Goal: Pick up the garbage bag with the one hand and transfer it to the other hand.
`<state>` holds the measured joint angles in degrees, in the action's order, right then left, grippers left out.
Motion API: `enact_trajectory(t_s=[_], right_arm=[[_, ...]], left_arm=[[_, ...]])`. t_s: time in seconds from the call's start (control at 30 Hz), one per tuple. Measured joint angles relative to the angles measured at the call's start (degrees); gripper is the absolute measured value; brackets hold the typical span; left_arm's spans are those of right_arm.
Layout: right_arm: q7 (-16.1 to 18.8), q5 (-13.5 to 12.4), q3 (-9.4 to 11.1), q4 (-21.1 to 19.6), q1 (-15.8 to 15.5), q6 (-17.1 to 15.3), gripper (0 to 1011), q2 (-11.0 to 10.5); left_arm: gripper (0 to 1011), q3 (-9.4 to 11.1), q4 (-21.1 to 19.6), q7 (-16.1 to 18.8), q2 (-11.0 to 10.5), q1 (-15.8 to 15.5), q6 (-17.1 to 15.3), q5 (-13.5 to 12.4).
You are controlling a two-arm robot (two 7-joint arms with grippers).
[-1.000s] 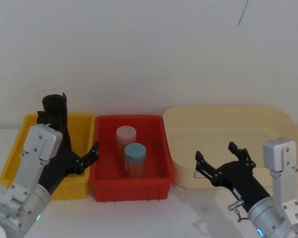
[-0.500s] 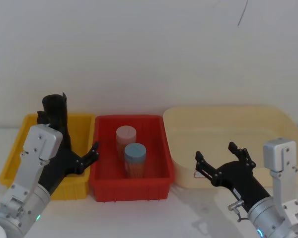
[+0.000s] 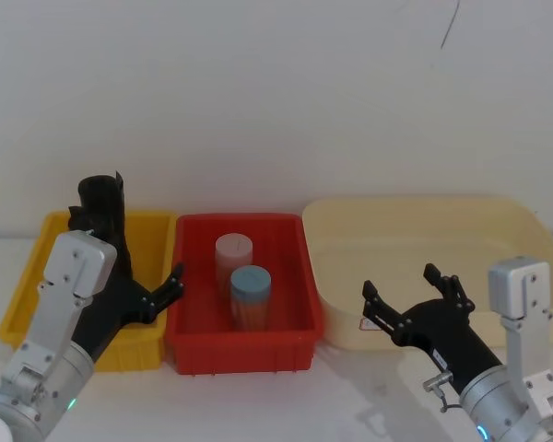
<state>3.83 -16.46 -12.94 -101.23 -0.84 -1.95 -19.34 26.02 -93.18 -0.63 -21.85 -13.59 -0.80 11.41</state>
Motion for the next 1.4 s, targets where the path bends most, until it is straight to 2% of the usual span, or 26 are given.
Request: enact_trajectory(t_s=[0.33,0.7,1.1,1.4], right_arm=[[0.0,0.0,0.0,0.0,0.0,0.0,1001,0.0],[0.0,0.0,0.0,0.0,0.0,0.0,1001,0.0],[0.0,0.0,0.0,0.0,0.0,0.0,1001,0.0],[0.0,0.0,0.0,0.0,0.0,0.0,1001,0.0]], left_arm=[[1000,0.11,-0.51,1.1,0.68,0.35,-0.48,-1.15],[1000,-0.29,-3.59,4.55,1.54,3.42,-1.96,-2.92],[1000,-2.26,-10.11,10.32,1.97,10.59,-4.11,-4.59],[1000,-4.92,-13.2,12.72,2.64,15.22,-4.0,-3.16]])
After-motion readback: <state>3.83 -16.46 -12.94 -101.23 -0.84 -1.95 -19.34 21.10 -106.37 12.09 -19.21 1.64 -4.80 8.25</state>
